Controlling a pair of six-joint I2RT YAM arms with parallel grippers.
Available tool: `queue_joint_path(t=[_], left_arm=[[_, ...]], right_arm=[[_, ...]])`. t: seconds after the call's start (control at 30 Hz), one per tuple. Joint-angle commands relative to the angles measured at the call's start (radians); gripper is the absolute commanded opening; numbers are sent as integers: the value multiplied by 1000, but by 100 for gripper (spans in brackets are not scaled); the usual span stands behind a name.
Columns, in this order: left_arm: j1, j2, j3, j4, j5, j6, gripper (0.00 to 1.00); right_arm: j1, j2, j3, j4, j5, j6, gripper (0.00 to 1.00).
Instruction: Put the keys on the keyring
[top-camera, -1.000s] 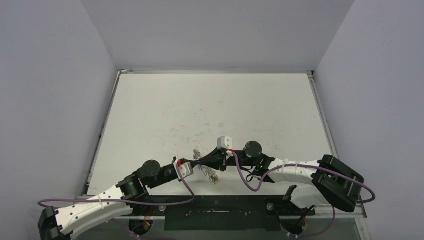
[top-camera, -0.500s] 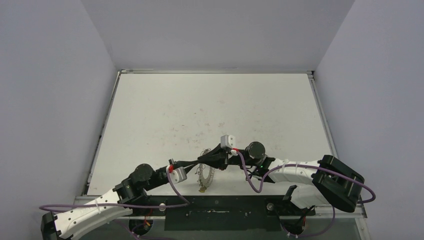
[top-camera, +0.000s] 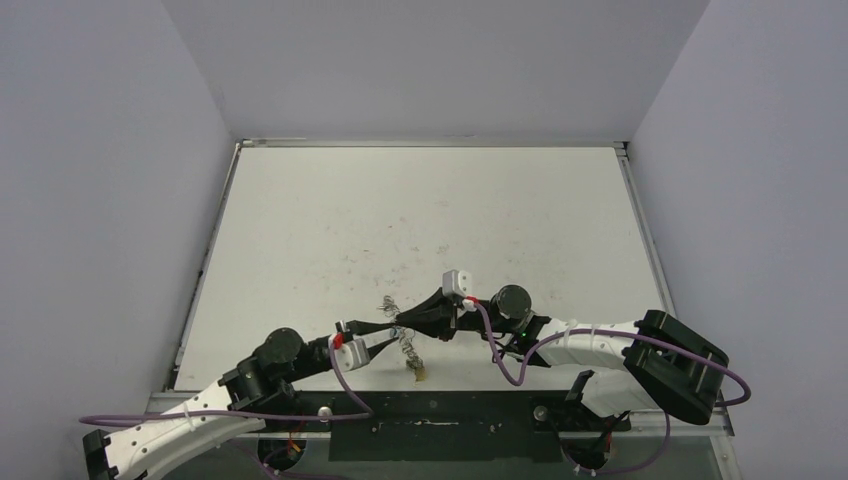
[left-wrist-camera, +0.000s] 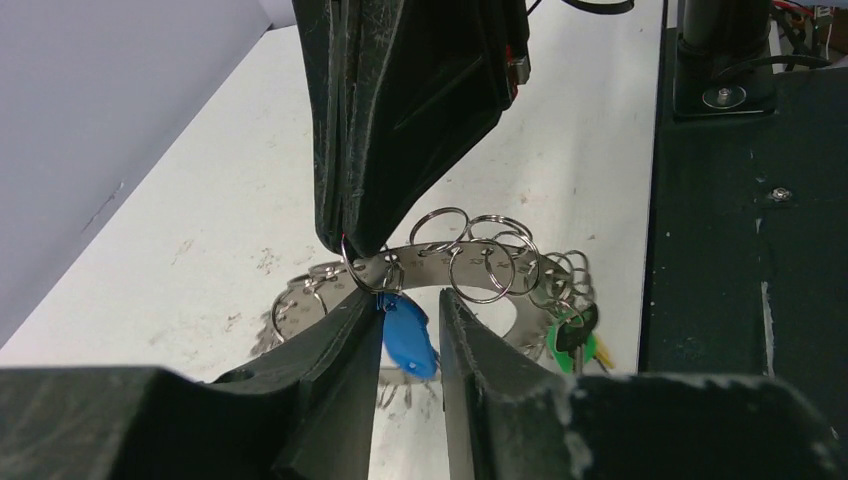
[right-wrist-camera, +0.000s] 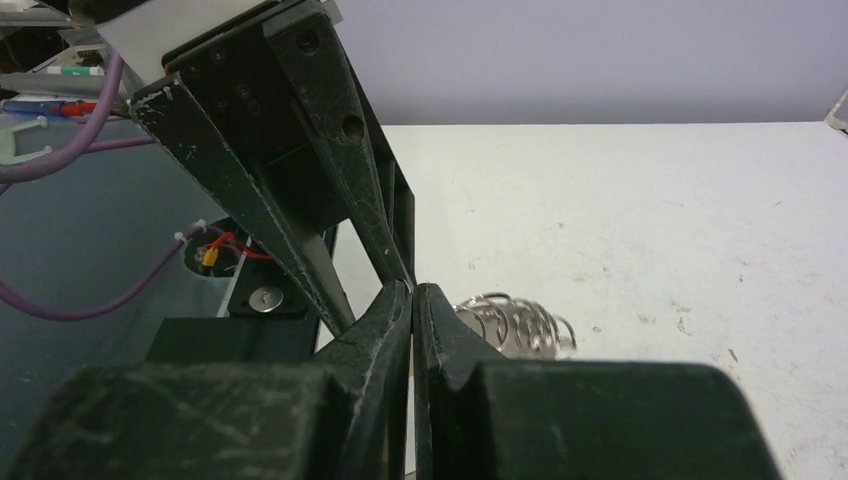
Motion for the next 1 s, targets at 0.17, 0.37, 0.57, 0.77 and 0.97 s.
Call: queue_joint_path(t=[0.17, 0.37, 0.57, 0.77, 0.97], left_arm=[[-6, -31, 73, 23, 7, -46, 29], [-6, 21, 94, 55, -11, -53, 19], [-6, 77, 122, 26, 8, -39, 0], [-6, 82, 137, -36, -16, -22, 3], [-6, 79, 126, -41, -38, -25, 21]], right_arm=[[4, -31, 10, 13, 6, -14, 0], [6, -33, 11, 11, 0, -12, 0], [4, -40, 6, 5, 1, -16, 0], [4, -57, 9, -16, 3, -25, 0], [4, -61, 12, -19, 0, -24, 0]])
